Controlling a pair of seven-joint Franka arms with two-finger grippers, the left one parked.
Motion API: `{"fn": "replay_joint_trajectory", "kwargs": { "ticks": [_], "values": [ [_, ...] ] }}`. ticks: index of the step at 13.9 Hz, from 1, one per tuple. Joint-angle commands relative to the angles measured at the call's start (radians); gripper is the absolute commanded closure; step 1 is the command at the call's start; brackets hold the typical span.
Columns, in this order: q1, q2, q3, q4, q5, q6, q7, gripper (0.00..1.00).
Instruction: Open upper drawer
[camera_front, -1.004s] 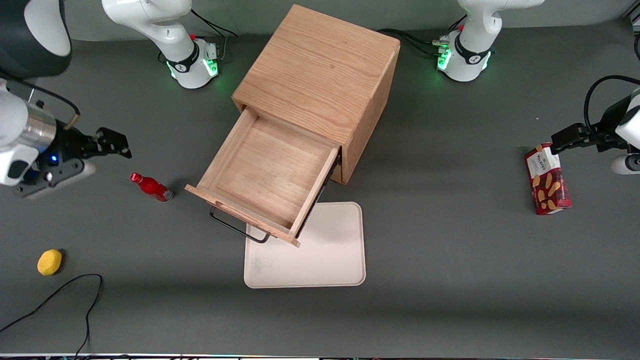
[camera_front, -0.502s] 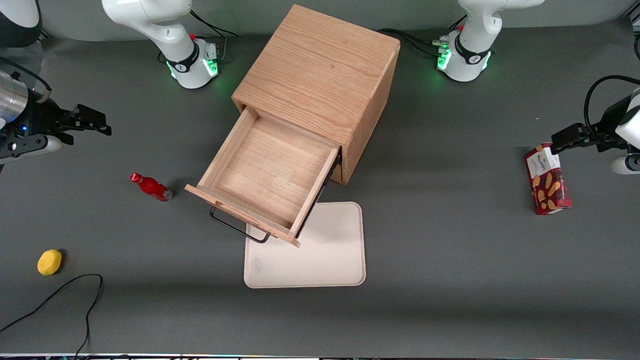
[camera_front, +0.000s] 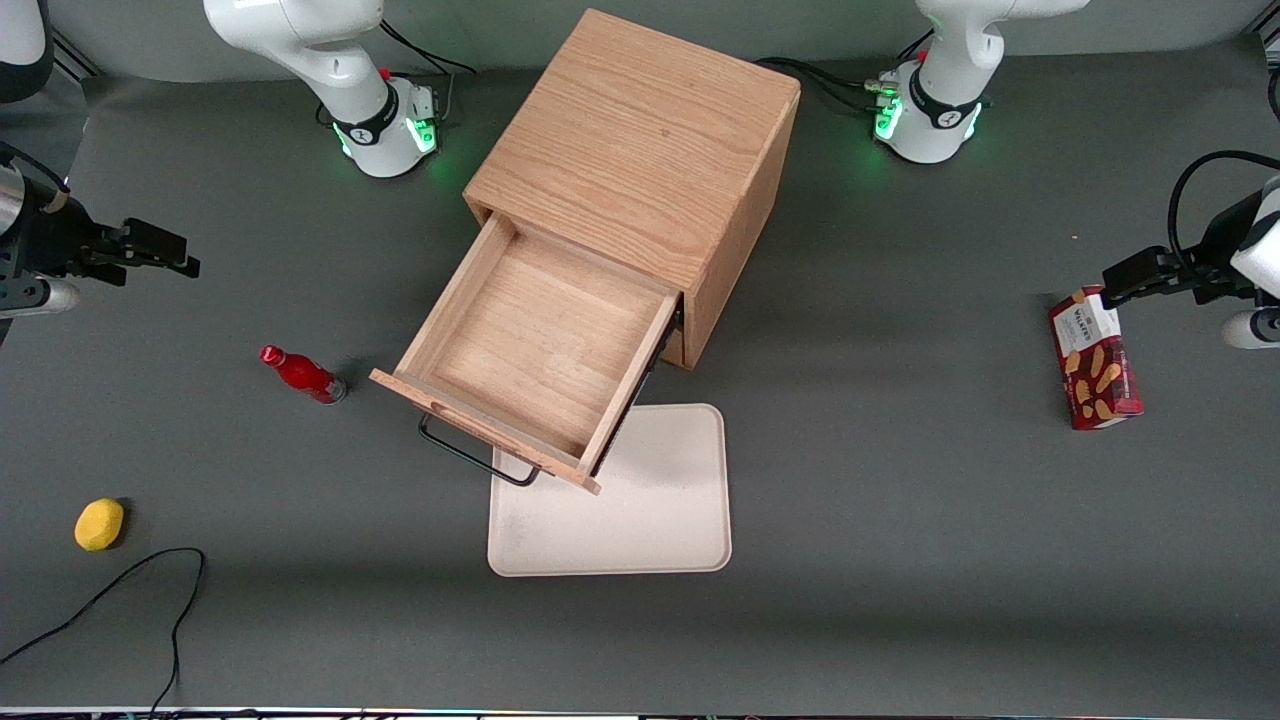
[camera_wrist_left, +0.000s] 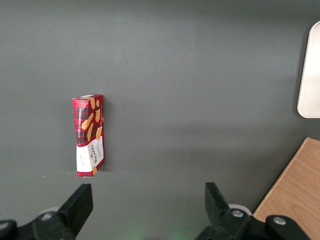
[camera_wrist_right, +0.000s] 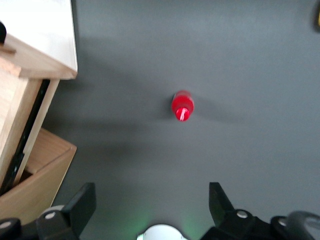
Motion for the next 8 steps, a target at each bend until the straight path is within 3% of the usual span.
{"fn": "replay_joint_trajectory", "kwargs": {
  "ticks": [1,4,7,8],
  "values": [
    [0.012,0.028,0.0,0.006,-0.017,0.08,0.028,0.0],
    [-0.005,0.045,0.022,0.0,-0.039,0.123,0.025,0.0],
    [-0.145,0.096,0.194,0.06,-0.054,0.134,0.029,0.0],
    [-0.148,0.107,0.204,0.075,-0.05,0.132,0.032,0.0]
  ]
}}
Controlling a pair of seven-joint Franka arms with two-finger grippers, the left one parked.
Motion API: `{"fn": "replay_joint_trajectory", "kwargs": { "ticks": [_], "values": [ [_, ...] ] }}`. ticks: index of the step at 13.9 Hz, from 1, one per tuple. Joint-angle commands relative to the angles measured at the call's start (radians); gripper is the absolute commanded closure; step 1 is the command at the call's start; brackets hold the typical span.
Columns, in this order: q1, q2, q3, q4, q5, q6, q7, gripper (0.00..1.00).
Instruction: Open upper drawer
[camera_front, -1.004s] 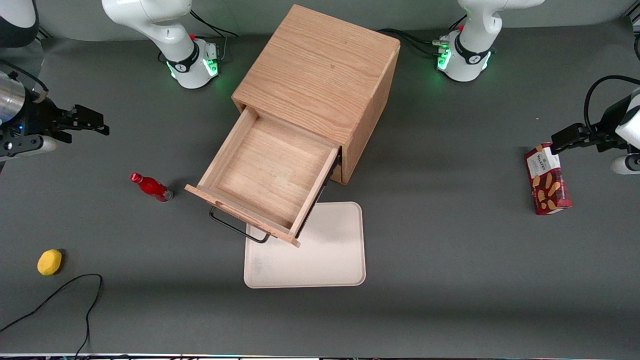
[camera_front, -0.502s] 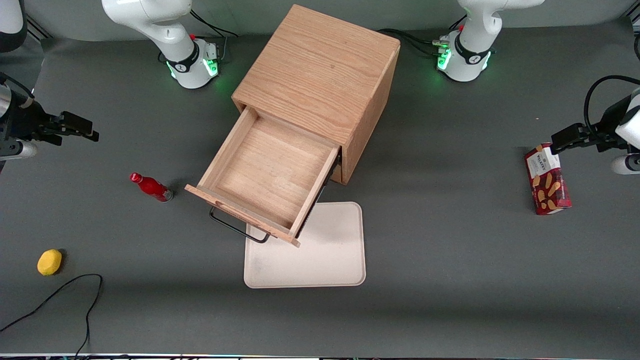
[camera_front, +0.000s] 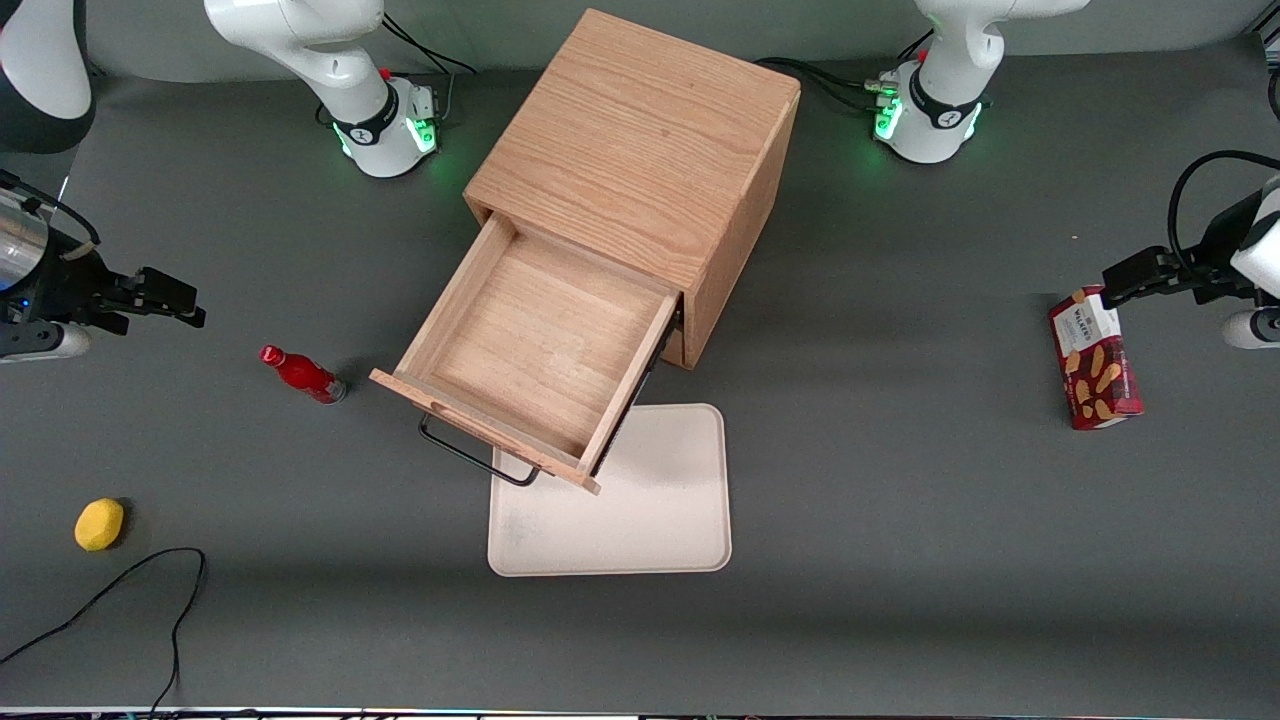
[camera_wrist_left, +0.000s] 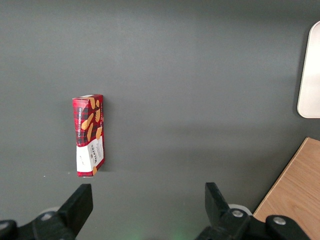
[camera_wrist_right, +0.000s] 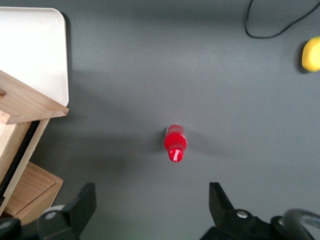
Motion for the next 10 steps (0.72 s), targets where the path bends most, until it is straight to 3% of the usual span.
{"fn": "replay_joint_trajectory", "kwargs": {
  "ticks": [1,5,10],
  "values": [
    [-0.051,0.043,0.067,0.073,-0.013,-0.009,0.025,0.0],
    [-0.124,0.092,0.117,0.16,0.022,-0.067,0.021,0.0],
    [-0.134,0.092,0.124,0.177,0.022,-0.097,0.026,0.0]
  ]
}}
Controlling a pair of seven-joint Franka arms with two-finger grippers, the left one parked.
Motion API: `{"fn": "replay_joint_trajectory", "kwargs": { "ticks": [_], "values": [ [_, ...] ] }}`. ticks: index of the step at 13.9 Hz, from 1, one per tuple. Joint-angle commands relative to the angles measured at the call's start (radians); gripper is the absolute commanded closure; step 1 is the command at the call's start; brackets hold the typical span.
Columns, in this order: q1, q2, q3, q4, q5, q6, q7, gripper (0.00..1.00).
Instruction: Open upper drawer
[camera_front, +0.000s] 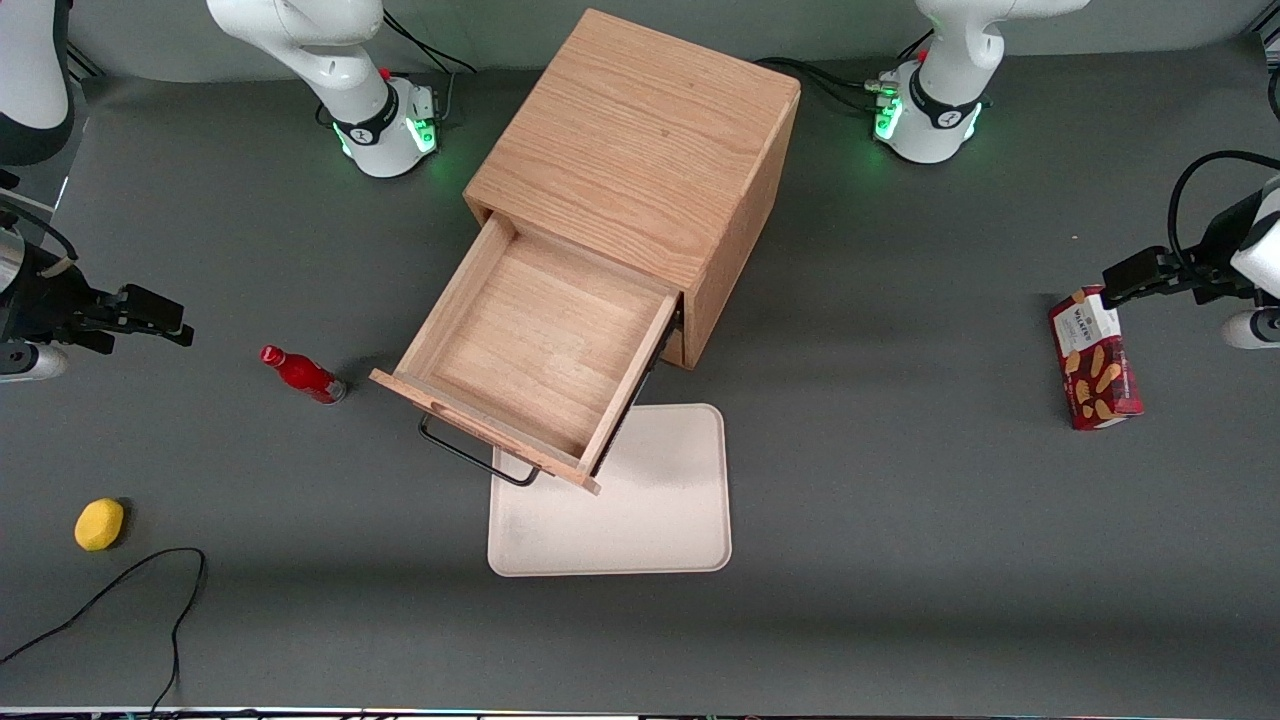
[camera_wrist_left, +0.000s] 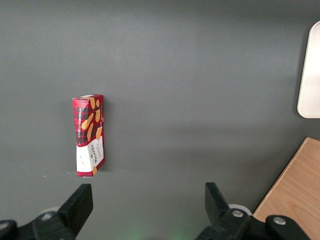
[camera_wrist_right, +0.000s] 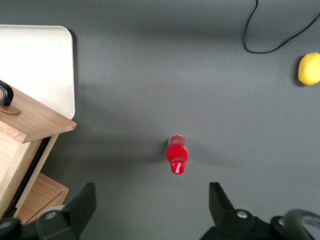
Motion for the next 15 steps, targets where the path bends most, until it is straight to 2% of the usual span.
{"fn": "replay_joint_trajectory", "kwargs": {
  "ticks": [1,6,15],
  "values": [
    [-0.019,0.026,0.017,0.059,0.015,-0.046,0.014,0.0],
    [-0.048,0.032,0.054,0.102,0.013,-0.106,0.017,0.0],
    [-0.03,-0.011,0.024,0.105,0.015,-0.191,0.01,0.0]
  ]
}}
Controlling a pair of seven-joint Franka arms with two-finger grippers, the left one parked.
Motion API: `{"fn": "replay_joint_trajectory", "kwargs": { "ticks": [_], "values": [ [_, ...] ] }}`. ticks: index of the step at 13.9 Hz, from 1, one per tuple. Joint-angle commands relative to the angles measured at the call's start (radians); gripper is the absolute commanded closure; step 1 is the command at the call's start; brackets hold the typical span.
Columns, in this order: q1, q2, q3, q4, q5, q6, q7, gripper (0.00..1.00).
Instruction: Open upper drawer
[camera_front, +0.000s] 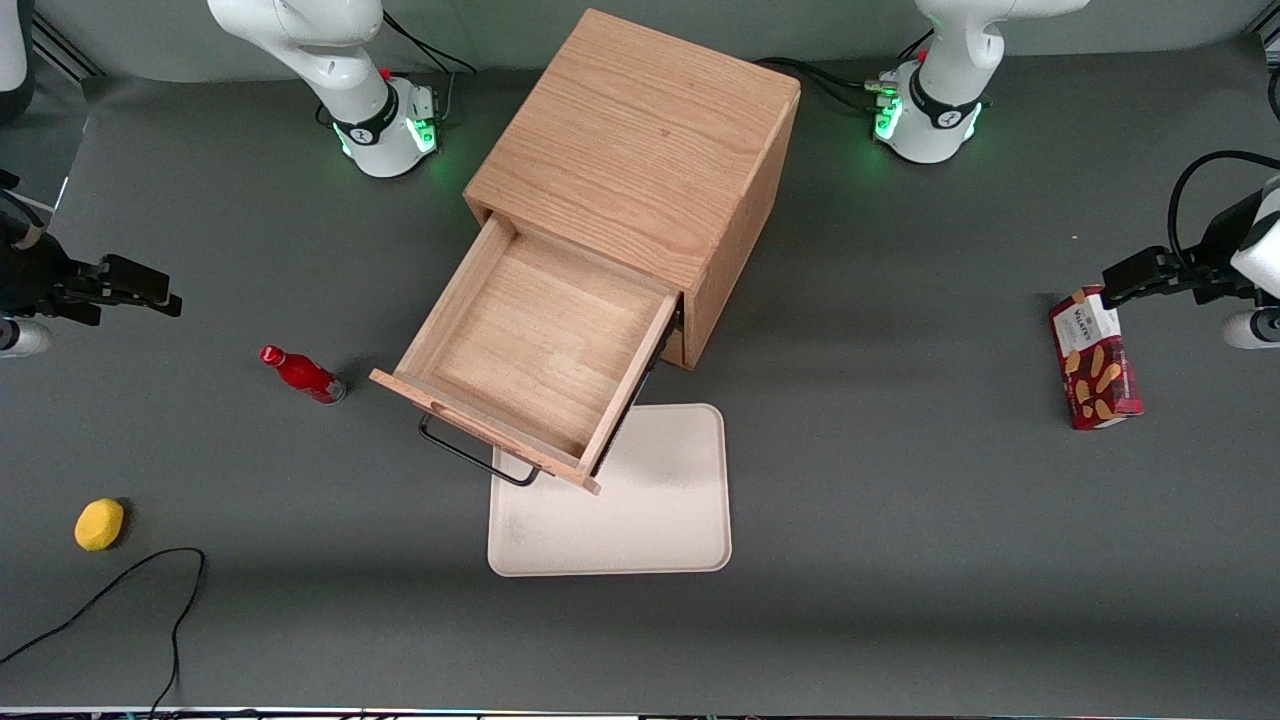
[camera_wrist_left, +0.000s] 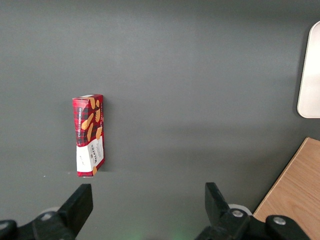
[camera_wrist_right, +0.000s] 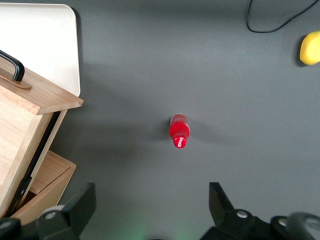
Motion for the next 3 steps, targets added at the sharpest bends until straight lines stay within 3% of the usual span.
{"fn": "replay_joint_trajectory", "kwargs": {
  "ticks": [1,3],
  "values": [
    [0.0,-0.016,-0.006,0.012,0.015,-0.033,0.008,0.0],
    [0.0,-0.016,-0.006,0.012,0.015,-0.036,0.006,0.0]
  ]
}}
